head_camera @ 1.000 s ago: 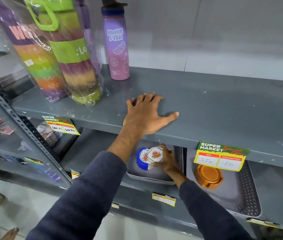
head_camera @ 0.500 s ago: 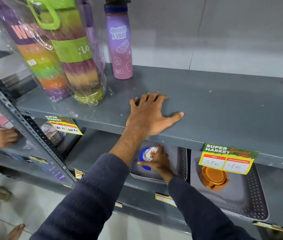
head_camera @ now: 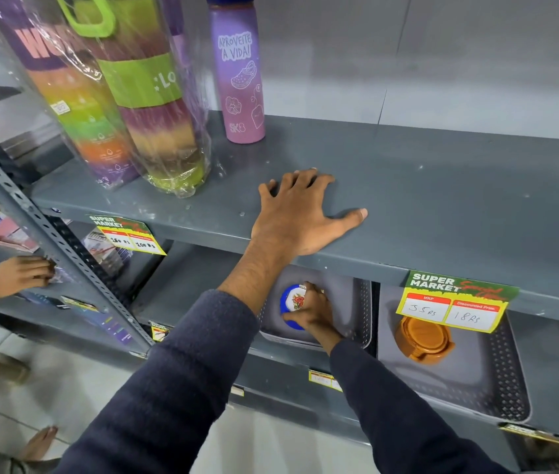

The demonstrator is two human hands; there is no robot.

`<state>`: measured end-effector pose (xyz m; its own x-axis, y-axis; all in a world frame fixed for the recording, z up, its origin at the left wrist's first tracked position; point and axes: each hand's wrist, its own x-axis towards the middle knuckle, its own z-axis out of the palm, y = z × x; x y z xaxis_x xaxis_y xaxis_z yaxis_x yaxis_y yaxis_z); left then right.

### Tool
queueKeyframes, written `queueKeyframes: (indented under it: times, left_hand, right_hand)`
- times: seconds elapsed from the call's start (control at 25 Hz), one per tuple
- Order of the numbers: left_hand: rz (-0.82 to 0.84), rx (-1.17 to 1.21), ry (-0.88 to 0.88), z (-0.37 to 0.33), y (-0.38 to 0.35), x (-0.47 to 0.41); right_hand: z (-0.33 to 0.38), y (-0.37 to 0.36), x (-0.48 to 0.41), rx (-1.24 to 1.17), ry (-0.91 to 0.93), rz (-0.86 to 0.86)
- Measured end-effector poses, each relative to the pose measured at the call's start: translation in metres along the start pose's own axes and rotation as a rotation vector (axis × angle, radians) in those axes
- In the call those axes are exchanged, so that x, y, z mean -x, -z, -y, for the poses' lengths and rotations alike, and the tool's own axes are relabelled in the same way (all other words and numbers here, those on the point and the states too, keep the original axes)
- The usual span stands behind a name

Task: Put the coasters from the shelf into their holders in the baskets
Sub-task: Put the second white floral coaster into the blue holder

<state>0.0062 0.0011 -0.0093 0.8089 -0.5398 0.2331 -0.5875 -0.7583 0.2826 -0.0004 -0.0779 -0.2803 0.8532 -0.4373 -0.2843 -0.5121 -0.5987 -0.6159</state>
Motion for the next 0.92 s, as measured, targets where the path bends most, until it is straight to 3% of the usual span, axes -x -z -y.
queueKeyframes:
  times: [0.76,0.92]
  left_hand:
    - [0.013,-0.008,-0.001,0.003,-0.002,-0.002]
    - [0.002,-0.013,0.000,0.006,-0.004,-0.003]
  right_hand:
    - [-0.007,0.016,0.015,0.003,-0.018,0.112]
    - [-0.031,0.079,0.038,-0.189,0.085,-0.048]
